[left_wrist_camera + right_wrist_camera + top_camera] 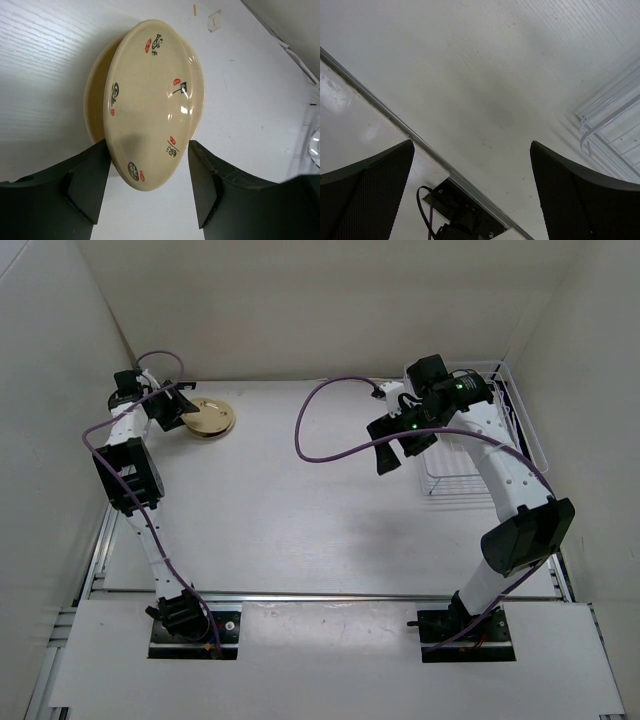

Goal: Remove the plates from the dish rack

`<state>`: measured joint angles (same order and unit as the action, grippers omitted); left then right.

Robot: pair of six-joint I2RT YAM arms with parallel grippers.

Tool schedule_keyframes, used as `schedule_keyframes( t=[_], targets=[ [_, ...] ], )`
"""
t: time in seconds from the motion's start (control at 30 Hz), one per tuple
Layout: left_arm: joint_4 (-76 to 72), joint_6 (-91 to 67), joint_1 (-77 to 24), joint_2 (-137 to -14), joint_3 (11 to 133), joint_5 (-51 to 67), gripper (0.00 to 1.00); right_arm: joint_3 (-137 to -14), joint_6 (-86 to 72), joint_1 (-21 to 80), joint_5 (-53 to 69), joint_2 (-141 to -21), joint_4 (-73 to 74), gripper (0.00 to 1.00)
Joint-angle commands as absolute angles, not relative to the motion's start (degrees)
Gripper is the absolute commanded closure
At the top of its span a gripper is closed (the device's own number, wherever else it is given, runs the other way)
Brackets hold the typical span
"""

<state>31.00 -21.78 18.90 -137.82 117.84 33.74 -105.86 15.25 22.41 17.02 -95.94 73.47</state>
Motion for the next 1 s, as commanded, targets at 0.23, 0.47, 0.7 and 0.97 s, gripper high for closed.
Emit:
schedule_keyframes(
  t=[0.23, 0.47, 0.7, 0.97],
  targets=[
    [33.66, -15.03, 15.74, -130.69, 116.19, 21.98, 0.26, -105.56, 15.64, 22.50, 19.60, -94.13, 71.81, 0.00],
    [35.33, -12.49, 14.59, -129.64, 113.47, 14.51, 0.26, -105.56, 15.64, 22.50, 19.60, -94.13, 71.81, 0.00],
    [35.86, -12.48, 14.59, -123.58, 109.61, 11.07, 0.25, -105.56, 14.33, 22.50, 3.59, -93.60, 66.46, 0.00],
    [36.39, -4.93, 13.19, -111.20, 107.05, 8.71, 0.26, -116.62, 1.33, 10.29, -12.91, -98.78, 56.51, 0.00]
  ],
)
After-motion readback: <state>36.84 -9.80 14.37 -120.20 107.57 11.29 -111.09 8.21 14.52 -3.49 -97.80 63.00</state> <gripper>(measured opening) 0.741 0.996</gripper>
